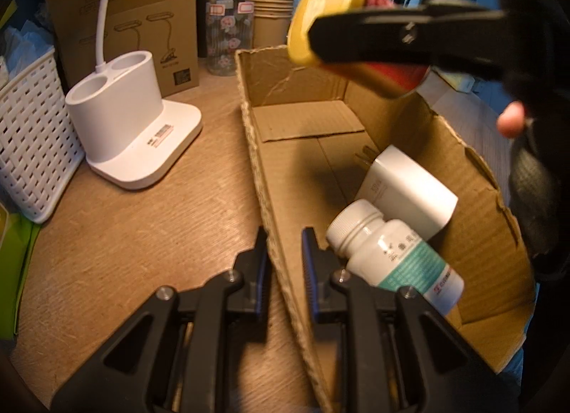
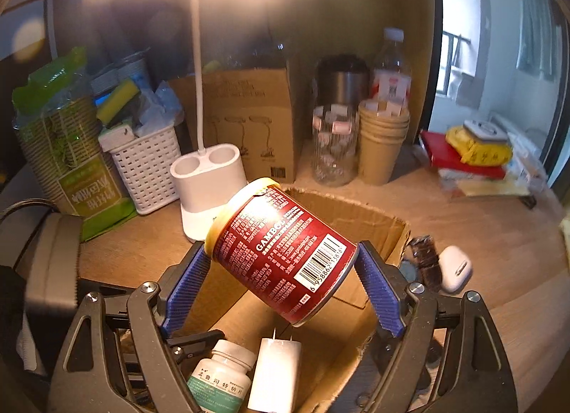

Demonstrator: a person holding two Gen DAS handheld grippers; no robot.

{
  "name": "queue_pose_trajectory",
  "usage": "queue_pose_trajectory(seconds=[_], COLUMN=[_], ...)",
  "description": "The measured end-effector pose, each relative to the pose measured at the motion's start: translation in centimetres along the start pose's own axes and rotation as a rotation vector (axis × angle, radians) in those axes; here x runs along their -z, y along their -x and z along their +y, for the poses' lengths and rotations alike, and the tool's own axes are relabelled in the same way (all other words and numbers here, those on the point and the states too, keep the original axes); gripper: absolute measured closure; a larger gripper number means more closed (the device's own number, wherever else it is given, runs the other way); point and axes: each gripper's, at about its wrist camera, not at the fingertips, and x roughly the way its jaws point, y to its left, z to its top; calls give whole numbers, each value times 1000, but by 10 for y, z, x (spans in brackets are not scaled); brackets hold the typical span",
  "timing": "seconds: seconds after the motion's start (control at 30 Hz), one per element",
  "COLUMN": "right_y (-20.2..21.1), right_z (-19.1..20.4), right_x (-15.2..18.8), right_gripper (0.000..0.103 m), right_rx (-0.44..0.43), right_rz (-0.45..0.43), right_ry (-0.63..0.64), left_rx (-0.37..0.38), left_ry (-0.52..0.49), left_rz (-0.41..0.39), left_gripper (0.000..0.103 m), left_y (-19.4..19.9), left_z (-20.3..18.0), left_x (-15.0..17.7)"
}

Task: Organize rigid objects
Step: 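Carry the red can over the box and open the right gripper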

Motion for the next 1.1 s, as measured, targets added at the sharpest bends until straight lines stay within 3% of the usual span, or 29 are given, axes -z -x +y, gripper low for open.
queue_pose_trajectory(seconds=[0.37, 0.53, 0.73, 1.1], right_y=[-15, -11, -1, 28], right_z=[-1, -8, -7, -15], right_x=[5, 6, 11, 18], right_gripper=[18, 18, 18, 18], right_rx=[-83, -83, 17, 56], right_rz=[93, 85, 103, 36], right_ry=[-19, -53, -3, -11], left_rx=[0, 0, 1, 2], left_ry=[0, 0, 0, 0], left_rz=[0, 0, 0, 0], left_gripper=[84, 84, 84, 84], left_y=[0, 0, -1, -1], left_z=[0, 0, 2, 2], left_x=[0, 0, -1, -1])
